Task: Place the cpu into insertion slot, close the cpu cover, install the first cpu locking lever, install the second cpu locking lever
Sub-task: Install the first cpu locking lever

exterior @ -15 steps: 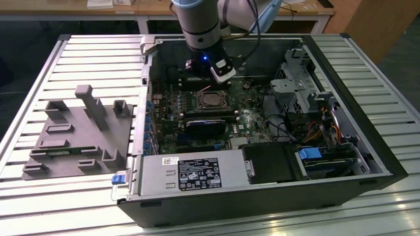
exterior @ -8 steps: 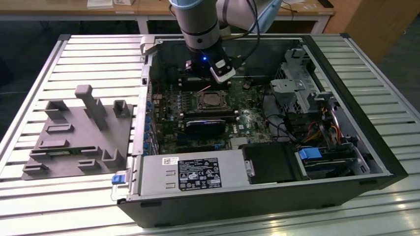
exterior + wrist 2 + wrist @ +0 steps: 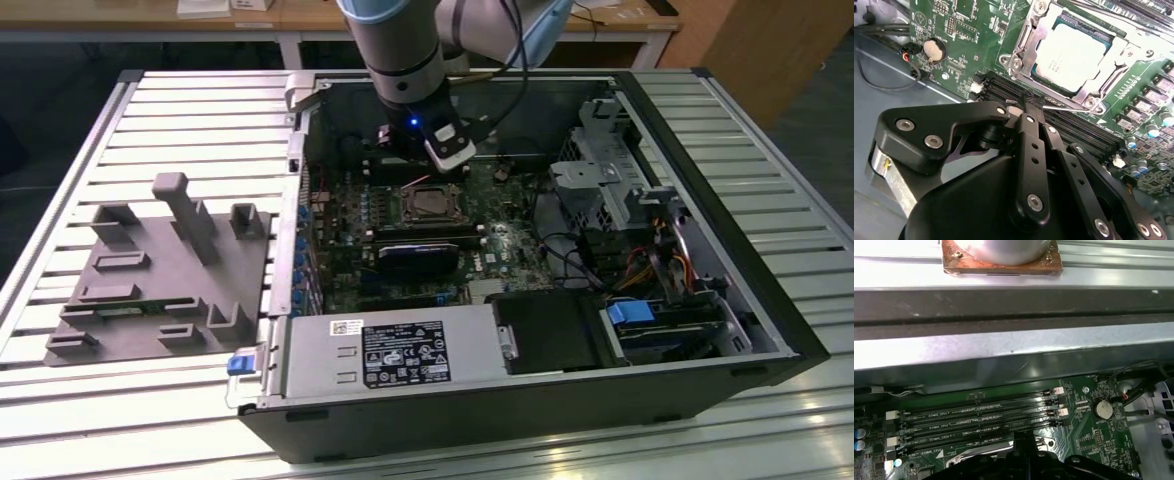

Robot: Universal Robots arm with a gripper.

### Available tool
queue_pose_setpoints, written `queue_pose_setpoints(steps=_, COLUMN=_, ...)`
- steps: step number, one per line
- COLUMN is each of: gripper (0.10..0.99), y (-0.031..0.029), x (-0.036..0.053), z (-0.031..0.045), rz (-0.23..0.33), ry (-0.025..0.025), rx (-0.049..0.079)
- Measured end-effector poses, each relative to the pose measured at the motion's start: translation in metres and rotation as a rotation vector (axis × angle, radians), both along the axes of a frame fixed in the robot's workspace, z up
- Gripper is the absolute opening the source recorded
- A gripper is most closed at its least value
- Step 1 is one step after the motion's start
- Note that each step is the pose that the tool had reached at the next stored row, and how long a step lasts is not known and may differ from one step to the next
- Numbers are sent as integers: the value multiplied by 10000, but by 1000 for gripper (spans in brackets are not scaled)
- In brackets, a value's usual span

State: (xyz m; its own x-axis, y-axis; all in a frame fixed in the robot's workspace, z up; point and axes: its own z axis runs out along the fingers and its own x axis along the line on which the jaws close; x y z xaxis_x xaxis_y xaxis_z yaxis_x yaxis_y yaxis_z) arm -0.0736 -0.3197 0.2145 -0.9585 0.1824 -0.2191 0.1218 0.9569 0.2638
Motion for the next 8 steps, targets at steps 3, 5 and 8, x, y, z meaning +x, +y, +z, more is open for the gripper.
queue_pose_setpoints(steps=3, gripper=102, y=8, x=0, z=-8, rz=-172, ry=-1, rx=0)
queue_pose_setpoints(steps=5, gripper=102, y=22, x=-1, z=-12, rz=-279, ry=-2, rx=1)
queue_pose_setpoints(steps=8, gripper=102, y=54, x=-5, z=-17, rz=-406, ry=-3, rx=1)
